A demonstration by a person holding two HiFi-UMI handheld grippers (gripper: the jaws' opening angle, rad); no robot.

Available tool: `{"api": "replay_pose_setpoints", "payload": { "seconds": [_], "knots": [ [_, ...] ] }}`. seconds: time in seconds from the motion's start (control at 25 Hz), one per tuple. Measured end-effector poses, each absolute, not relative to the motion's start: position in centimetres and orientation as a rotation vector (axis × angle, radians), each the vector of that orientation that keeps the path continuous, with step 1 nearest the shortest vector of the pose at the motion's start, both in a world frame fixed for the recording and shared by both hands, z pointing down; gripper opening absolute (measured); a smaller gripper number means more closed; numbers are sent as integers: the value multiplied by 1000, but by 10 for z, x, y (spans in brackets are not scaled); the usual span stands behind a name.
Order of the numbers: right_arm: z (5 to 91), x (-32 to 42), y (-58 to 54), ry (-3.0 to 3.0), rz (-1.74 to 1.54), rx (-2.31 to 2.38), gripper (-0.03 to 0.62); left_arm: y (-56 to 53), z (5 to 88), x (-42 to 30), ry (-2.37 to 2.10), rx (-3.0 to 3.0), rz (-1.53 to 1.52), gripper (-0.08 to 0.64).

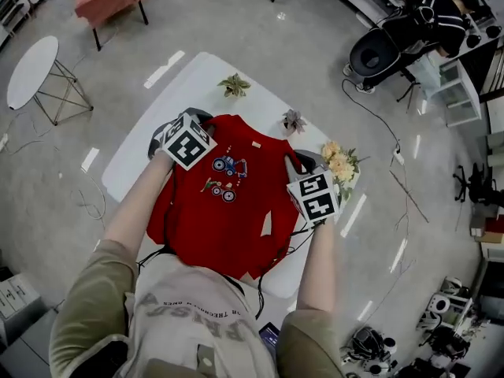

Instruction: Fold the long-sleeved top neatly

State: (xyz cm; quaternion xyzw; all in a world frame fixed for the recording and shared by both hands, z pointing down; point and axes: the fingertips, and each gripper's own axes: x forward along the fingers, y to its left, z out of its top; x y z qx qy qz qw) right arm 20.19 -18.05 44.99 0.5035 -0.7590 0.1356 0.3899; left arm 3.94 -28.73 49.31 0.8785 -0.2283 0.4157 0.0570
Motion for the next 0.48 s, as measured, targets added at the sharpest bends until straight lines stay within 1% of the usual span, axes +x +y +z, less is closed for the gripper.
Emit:
{"api": "replay_pose_setpoints", "payload": {
  "seconds": [0.16,0.32,0.36,0.4,0.44,0.48],
  "knots": [
    [506,224,-222,-1845,431,1317,35,-332,541,58,-723,2595,1285,34],
    [556,237,-237,-1773,504,1362,35,-340,590,70,-703,2534,1369,34],
    [565,239,-240,-1747,497,1384,37,-340,598,69,-693,2516,1358,48],
    [572,241,-242,-1721,488,1406,50,-339,603,67,-682,2494,1335,120],
    [577,241,-243,-1702,484,1422,88,-339,606,64,-671,2472,1308,202],
    [580,241,-243,-1698,491,1435,147,-339,606,61,-664,2457,1281,251]
  ]
}}
